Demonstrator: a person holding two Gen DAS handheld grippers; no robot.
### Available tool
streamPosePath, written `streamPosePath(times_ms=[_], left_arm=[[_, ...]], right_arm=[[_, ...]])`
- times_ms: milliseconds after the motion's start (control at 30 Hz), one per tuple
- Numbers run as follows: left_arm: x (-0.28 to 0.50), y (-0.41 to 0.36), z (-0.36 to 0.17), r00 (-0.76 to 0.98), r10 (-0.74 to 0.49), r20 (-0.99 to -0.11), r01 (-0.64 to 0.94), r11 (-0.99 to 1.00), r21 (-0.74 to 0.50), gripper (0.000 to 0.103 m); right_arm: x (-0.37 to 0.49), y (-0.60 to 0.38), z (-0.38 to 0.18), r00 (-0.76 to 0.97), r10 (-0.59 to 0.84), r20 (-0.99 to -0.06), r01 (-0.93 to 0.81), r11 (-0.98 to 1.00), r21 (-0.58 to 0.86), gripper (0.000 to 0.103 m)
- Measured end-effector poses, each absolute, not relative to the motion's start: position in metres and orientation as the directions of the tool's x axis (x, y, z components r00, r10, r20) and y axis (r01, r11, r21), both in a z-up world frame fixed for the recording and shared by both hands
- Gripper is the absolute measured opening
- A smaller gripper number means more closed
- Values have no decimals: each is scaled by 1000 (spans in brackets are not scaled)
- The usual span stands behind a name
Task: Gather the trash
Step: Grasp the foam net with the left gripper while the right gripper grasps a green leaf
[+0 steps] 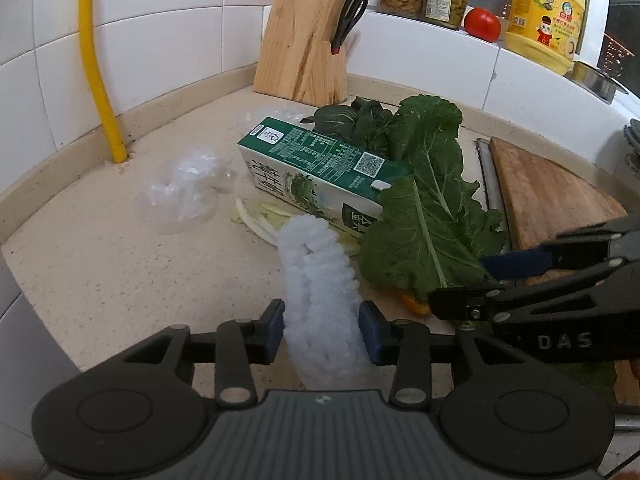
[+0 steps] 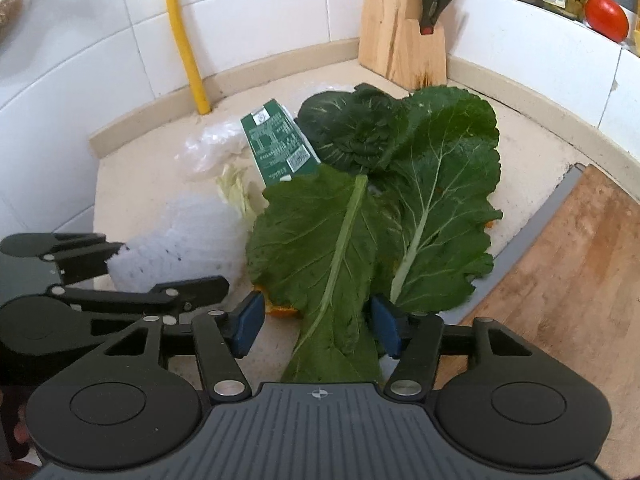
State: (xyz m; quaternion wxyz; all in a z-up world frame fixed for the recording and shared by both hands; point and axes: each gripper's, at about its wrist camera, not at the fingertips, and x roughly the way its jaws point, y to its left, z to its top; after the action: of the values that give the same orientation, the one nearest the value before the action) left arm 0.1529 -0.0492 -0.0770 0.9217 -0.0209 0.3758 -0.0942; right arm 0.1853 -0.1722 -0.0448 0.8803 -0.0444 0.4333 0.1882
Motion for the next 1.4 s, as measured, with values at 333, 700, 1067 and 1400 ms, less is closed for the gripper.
streamPosePath(times_ms=[333, 700, 1067, 1400], left_arm=[[144, -50, -60, 725, -210, -656, 176, 977, -117, 19], [133, -30, -53, 729, -216, -649, 128, 975, -181, 19], [125, -27, -48, 736, -223, -639, 138, 974, -182, 19], [116, -20, -45, 743, -226, -630, 139, 973, -186, 19]], right_arm=[[182, -190, -30, 526, 389, -757, -343, 911, 229, 11], [181, -204, -21, 532, 471, -703, -295, 882, 368, 11], [176, -207, -16, 541, 540, -645, -259, 836, 483, 11], [166, -192, -11, 545, 560, -624, -283, 823, 492, 11]])
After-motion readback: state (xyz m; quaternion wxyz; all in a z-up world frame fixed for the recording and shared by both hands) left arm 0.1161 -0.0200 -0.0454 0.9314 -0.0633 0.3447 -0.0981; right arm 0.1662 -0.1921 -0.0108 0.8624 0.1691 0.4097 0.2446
